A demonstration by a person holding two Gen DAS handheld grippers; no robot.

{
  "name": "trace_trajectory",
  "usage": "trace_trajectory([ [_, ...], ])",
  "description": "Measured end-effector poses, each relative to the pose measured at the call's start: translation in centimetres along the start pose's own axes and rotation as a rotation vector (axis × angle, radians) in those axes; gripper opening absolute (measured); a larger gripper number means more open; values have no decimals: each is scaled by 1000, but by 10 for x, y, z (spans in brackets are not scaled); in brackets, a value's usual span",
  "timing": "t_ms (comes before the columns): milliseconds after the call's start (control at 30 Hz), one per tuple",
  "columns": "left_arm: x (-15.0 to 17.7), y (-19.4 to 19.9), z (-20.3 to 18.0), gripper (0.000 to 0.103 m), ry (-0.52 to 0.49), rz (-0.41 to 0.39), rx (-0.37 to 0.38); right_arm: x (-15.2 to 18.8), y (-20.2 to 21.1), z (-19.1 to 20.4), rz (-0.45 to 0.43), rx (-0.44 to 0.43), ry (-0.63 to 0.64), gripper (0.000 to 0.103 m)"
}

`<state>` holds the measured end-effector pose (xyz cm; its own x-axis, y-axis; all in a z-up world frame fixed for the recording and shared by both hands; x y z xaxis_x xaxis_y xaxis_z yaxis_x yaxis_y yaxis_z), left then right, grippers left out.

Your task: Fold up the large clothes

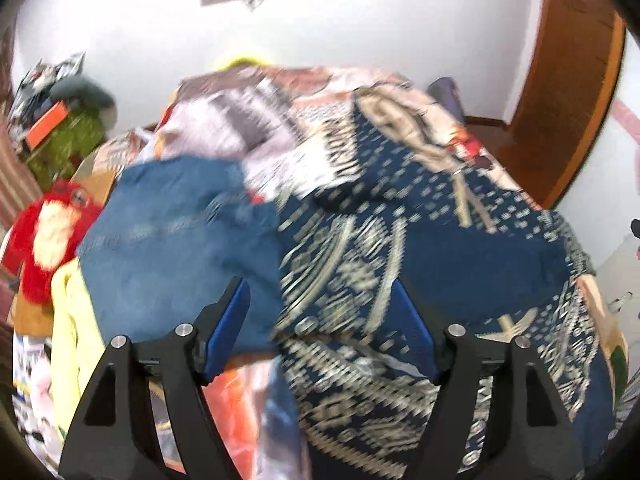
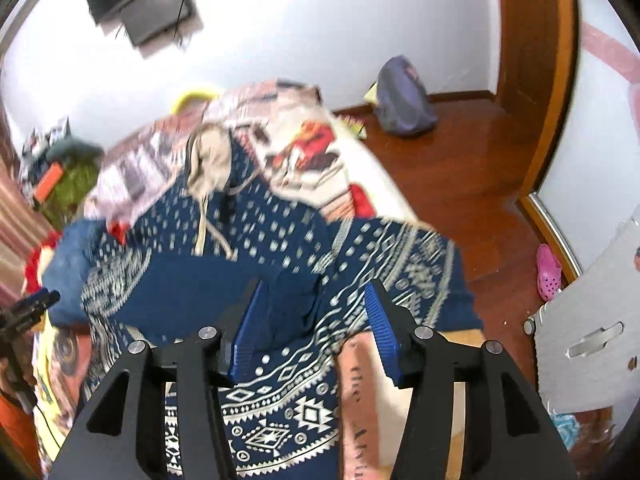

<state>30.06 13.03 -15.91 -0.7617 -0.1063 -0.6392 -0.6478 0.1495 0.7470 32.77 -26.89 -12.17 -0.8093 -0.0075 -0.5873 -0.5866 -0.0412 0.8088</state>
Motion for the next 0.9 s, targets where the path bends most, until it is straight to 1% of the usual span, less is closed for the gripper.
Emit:
trace_trajectory([
  [67,-9,-6,-14,76,-21,-7,24,0,-5,-9,2,19,-24,52],
  [167,-18,-23,-38,76,-42,4,71,9,-25,-30,56,46,-75,53],
  [267,-20,-43,-57,76,-64,31,98,24,-56,-51,147,36,-148,53],
  [400,-15,-68,-76,76,-88,70,130,48,-99,-77,295,18,-264,53],
  [500,-9,-84,-84,76,-96,102,148,62,-120,-93,354,12,-343,53],
  [600,-5,-98,-86,76,-102,125,144,66,-132,-103,371,-18,-425,53],
  [667,-2,-104,-84,76,-101,135,136,63,-141,-111,355,-40,-488,53],
  [800,2,-110,-76,76,-76,149,134,56,-157,-122,328,-23,-566,53],
  [833,3,-111,-73,76,-68,151,133,55,-160,-123,317,-13,-590,52],
  [900,5,-112,-69,76,-56,155,128,50,-165,-121,301,2,-609,47],
])
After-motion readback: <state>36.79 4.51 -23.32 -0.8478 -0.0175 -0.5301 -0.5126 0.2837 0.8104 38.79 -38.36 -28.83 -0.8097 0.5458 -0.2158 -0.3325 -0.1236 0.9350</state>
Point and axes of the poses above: each gripper's, at about its wrist camera, not at the fingertips, and y roughly against the way its jaws point, z to its left, x to its underside, the point moved 3 cm from there along -y, roughly the way its jaws point, and after that the axes turned 13 degrees about x, right-handed, at the moved point
